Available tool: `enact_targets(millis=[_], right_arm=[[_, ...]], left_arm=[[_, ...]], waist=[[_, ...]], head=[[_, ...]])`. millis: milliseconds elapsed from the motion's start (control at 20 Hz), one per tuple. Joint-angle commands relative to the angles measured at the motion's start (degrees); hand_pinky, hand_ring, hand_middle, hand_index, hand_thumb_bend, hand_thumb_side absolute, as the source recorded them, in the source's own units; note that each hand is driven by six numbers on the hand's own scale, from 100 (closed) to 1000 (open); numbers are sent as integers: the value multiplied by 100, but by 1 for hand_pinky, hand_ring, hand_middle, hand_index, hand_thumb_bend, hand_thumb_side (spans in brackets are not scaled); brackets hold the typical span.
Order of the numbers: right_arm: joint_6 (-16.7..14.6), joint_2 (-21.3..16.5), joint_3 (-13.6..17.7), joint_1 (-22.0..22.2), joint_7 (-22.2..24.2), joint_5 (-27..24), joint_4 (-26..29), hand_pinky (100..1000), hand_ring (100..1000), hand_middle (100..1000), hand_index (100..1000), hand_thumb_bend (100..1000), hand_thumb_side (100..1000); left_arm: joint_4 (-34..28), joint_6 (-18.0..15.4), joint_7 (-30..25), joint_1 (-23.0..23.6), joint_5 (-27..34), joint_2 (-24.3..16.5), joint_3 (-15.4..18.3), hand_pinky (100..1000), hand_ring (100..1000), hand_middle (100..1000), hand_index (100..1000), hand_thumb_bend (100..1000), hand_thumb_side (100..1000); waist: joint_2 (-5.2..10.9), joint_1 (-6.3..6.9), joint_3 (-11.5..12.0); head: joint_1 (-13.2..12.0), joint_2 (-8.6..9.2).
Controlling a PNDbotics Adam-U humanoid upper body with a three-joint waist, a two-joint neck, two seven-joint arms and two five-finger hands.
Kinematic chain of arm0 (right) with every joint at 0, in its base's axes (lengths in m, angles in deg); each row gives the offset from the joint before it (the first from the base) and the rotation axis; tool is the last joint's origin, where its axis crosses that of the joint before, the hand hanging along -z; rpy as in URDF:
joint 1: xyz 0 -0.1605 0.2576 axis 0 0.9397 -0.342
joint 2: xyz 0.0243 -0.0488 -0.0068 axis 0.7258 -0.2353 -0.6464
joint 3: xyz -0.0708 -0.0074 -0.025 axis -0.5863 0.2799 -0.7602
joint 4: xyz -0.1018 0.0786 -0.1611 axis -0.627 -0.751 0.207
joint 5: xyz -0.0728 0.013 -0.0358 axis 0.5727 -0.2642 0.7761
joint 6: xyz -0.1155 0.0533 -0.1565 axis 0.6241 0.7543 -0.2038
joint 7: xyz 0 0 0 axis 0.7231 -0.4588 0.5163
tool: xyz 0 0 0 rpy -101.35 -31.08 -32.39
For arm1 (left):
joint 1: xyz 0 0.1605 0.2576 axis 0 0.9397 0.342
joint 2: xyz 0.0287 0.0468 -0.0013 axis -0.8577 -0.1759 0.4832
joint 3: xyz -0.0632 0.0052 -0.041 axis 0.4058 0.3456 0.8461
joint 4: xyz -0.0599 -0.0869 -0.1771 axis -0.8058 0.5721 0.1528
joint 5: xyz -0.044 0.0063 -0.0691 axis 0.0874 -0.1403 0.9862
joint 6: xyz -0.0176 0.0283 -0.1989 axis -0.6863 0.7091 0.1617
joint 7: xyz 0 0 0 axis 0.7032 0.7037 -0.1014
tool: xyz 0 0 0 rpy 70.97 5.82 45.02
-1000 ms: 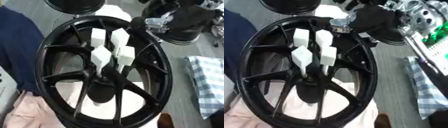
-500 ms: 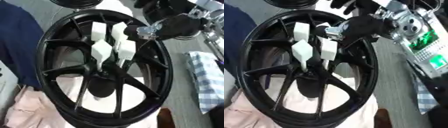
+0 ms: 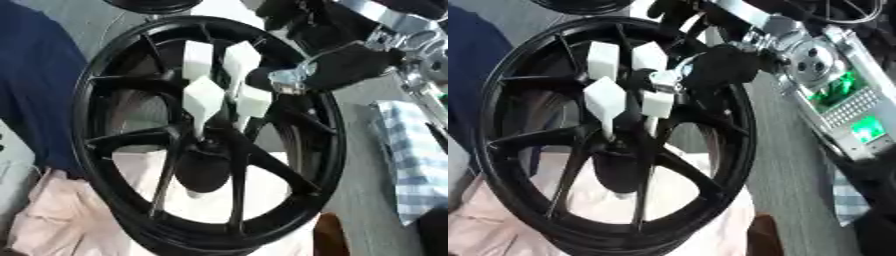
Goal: Pull the pin out of the wheel hub.
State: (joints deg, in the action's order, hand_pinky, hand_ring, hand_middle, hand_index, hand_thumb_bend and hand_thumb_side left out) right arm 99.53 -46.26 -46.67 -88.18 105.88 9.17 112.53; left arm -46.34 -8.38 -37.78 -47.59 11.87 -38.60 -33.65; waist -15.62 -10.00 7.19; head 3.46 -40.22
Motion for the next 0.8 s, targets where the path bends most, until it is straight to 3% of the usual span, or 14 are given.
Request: enact_targets(millis=[50,800], right_arm=[[-31,-186,40,-14,127,117,56,708,760,620,742,456,177],[-53,-256,-27,110,354,403,56,711,757,618,736,457,186]], left_arm=[[-104,-19,-8,-69,21,-174,23,543,579,473,666,100,871],[-177,-11,-38,-113,64,-193,17,543,579,474,667,100,873]], waist=[[63,61,15],[-65,50,90]], head=[[21,39],[85,94]])
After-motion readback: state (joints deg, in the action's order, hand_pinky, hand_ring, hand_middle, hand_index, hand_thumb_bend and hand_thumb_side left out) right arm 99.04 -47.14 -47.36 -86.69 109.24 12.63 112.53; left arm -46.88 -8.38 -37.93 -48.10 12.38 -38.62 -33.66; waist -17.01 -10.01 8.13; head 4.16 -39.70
